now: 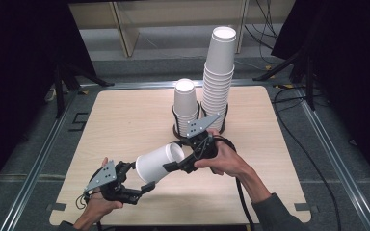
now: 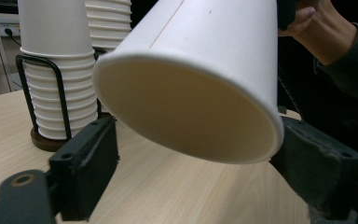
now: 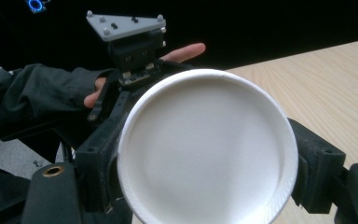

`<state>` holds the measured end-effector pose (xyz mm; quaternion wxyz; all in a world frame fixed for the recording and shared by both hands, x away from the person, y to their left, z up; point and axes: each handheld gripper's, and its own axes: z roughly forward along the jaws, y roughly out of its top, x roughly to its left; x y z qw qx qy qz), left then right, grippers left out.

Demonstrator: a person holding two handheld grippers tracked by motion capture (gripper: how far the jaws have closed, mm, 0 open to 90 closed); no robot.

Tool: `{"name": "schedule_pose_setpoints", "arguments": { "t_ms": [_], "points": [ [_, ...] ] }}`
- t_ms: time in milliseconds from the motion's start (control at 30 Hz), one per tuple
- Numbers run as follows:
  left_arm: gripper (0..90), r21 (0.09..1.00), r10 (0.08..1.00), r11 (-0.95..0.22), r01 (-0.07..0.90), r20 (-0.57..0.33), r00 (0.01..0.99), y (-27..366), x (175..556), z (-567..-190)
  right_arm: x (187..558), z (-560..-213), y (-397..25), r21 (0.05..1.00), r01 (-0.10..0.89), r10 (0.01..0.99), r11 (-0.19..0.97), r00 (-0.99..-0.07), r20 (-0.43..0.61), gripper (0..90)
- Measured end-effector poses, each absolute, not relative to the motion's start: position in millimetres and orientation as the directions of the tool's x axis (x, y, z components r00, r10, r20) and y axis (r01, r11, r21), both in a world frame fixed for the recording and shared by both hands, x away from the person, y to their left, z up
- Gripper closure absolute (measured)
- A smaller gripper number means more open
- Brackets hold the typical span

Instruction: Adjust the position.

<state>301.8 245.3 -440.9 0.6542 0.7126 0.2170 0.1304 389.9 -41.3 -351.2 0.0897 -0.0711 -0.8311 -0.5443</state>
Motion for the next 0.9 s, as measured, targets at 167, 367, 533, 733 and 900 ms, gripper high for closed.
{"name": "schedule_pose_setpoints", "arguments": {
  "t_ms": [167,367,533,733,900],
  "points": [
    [13.5,0.989,0.491,-0.053,0.136,-0.093,0.866,246,302,-441,388,-349,-42,0.89,0.228,0.011,0.394,-0.97,0.243,25.5],
    [11.5,0.989,0.483,-0.063,0.136,-0.089,0.871,243,301,-441,387,-349,-38,0.902,0.206,-0.02,0.378,-0.973,0.23,25.5],
    [0.0,0.991,0.495,-0.041,0.13,-0.093,0.864,242,303,-442,385,-352,-32,0.899,0.207,-0.039,0.386,-0.97,0.24,25.5],
    [0.0,0.992,0.49,-0.058,0.113,-0.071,0.869,242,300,-441,383,-356,-28,0.891,0.225,-0.053,0.394,-0.962,0.267,25.5],
    [0.0,0.994,0.486,-0.058,0.091,-0.052,0.872,243,299,-440,382,-359,-25,0.886,0.23,-0.064,0.402,-0.959,0.277,25.5]
  ]
}}
